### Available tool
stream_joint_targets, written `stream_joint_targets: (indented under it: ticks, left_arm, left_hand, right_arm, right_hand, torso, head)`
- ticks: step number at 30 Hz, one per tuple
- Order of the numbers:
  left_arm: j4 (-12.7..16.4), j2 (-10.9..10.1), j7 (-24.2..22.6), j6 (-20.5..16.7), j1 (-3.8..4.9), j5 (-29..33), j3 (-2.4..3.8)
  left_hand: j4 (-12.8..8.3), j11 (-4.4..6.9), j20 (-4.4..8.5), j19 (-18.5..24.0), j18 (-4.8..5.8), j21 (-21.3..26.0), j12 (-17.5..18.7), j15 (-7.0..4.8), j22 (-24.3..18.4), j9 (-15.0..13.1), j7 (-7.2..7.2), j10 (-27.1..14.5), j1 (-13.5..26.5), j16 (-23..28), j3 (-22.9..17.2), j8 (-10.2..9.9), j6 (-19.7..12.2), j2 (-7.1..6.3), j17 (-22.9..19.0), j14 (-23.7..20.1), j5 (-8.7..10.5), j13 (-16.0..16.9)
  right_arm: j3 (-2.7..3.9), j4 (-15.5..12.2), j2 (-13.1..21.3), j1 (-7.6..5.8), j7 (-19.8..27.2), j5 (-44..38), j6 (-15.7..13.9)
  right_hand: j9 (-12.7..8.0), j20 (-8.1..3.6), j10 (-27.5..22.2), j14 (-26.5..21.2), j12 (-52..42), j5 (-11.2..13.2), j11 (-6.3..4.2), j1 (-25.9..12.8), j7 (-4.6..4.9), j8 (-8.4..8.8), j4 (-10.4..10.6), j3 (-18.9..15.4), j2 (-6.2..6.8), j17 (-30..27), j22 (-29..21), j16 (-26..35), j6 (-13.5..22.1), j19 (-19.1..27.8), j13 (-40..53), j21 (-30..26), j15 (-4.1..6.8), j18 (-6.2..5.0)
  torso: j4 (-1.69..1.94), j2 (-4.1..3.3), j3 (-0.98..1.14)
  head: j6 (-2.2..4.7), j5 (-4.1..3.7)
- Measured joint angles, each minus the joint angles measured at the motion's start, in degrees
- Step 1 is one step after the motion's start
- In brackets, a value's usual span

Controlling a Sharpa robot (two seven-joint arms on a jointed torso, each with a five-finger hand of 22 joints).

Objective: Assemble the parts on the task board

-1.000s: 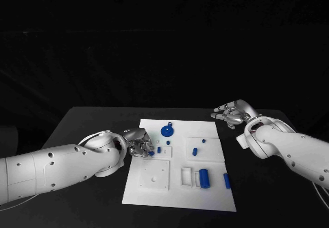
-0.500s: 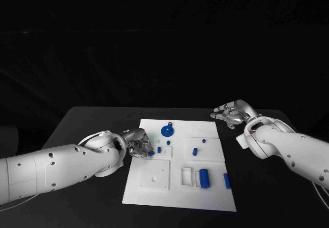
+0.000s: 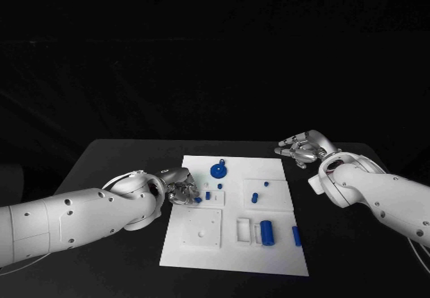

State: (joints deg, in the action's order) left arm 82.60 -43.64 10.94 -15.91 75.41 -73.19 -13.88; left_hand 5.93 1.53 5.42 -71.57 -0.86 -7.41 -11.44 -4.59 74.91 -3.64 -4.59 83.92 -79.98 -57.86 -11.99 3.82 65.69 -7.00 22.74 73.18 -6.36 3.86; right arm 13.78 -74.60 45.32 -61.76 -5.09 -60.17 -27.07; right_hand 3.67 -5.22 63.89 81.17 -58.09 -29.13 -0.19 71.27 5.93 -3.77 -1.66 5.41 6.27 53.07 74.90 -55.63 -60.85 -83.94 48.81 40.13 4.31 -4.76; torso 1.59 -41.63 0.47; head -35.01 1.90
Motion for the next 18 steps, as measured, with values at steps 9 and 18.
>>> stream_joint_targets:
  ticks: [9, 18]
  left_arm:
    - [-0.1, 0.1, 0.6, 0.6, -0.04, -0.1, 0.00]
    - [-0.1, 0.1, 1.1, 1.8, -0.05, -0.2, 0.03]
  left_hand:
    - [0.5, 0.00, 0.00, 0.0, 0.00, 0.2, 0.0, 0.00, 0.0, 0.0, 0.25, 0.0, -0.2, 0.0, 0.2, 0.0, 0.2, -0.21, 0.0, 0.0, 0.41, 0.0]
    - [0.5, 0.00, 0.00, 0.0, 0.00, 0.2, 0.0, 0.00, 0.0, 0.0, 0.81, 0.0, -0.8, -0.2, 0.2, 0.0, 2.1, 0.38, 0.1, 0.0, 0.41, 0.0]
  right_arm:
    - [0.00, -0.3, 0.0, 0.00, 0.0, 0.0, 0.1]
    - [0.00, -0.6, 0.0, 0.00, 0.0, -0.1, 0.2]
  right_hand:
    - [0.0, 0.00, 0.0, 0.0, 0.0, 0.0, 0.00, 0.0, 0.00, 0.00, 0.0, 0.0, 0.00, 0.0, 0.0, 0.0, 0.0, 0.0, 0.0, 0.0, 0.00, 0.00]
    - [0.0, 0.00, 0.0, 0.0, 0.0, 0.0, 0.00, 0.0, -0.01, 0.00, 0.0, 0.0, 0.00, 0.0, 0.0, 0.0, 0.0, 0.0, 0.0, 0.0, 0.00, 0.00]
  torso:
    - [-0.01, 0.00, 0.03]
    - [0.01, 0.03, 0.01]
  head:
    - [-0.33, -0.06]
    - [-0.40, -0.15]
